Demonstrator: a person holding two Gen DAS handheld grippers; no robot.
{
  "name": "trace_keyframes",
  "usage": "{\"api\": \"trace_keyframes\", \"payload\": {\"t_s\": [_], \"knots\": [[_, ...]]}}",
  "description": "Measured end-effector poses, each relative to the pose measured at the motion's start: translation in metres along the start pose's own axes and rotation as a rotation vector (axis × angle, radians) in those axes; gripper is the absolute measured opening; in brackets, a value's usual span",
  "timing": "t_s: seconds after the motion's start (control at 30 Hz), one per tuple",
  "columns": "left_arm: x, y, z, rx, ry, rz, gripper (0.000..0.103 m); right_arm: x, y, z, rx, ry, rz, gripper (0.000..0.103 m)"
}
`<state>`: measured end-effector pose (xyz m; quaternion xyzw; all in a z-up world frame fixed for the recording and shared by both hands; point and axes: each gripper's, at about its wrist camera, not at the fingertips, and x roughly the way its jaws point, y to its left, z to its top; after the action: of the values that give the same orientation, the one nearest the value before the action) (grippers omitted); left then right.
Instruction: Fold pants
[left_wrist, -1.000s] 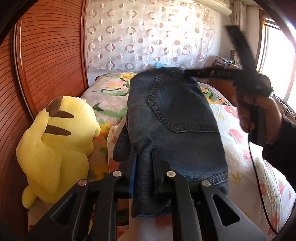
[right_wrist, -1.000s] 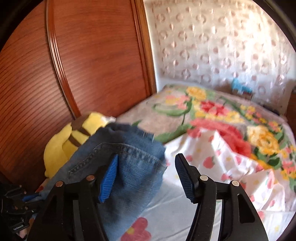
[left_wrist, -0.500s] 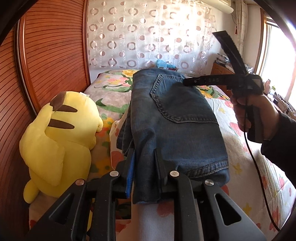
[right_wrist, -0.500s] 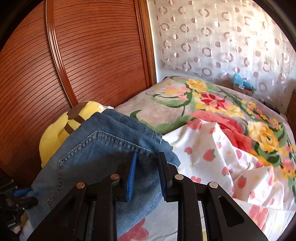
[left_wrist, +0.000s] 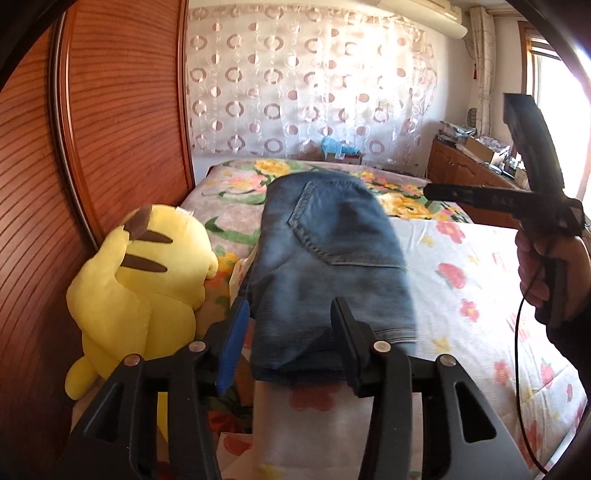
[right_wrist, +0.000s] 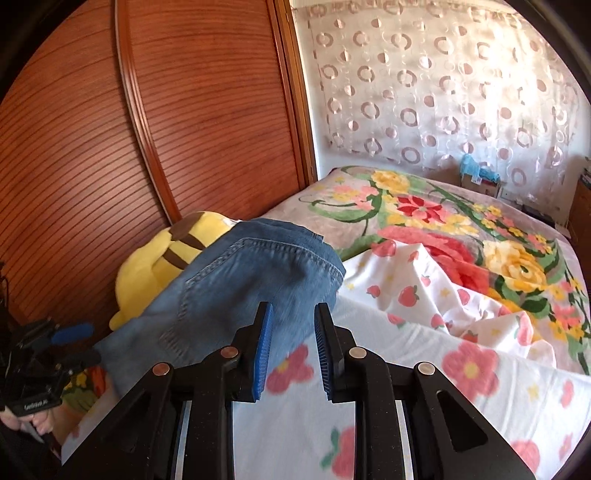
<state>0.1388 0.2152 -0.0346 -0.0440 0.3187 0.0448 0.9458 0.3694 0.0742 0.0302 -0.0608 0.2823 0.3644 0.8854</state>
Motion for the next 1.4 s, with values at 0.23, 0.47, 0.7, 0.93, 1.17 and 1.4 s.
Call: {"api": "trace_keyframes", "payload": {"t_s": [0.23, 0.47, 0.7, 0.93, 1.17, 1.4], "knots": [[-0.023, -0.028, 0.002, 0.037, -0.040, -0.011, 0.056, -0.064, 0.008, -0.027, -0.015, -0.043, -0.016, 0.023], [-0.043, -0.064, 0.004, 0.079, -0.078, -0.065, 0.077, -0.134, 0.017, -0.066, -0.013, -0.084, -0.052, 0.023], [-0.061, -0.098, 0.000, 0.102, -0.096, -0.103, 0.081, -0.192, 0.022, -0.103, 0.025, -0.115, -0.098, 0.023], [-0.070, -0.123, -0.010, 0.117, -0.071, -0.146, 0.081, -0.236, 0.029, -0.135, 0.056, -0.126, -0.147, 0.023], [-0.070, -0.151, -0.017, 0.136, -0.055, -0.172, 0.081, -0.263, 0.032, -0.152, 0.084, -0.130, -0.170, 0.023], [-0.071, -0.179, -0.016, 0.158, -0.052, -0.192, 0.081, -0.279, 0.039, -0.159, 0.098, -0.134, -0.199, 0.024]]}}
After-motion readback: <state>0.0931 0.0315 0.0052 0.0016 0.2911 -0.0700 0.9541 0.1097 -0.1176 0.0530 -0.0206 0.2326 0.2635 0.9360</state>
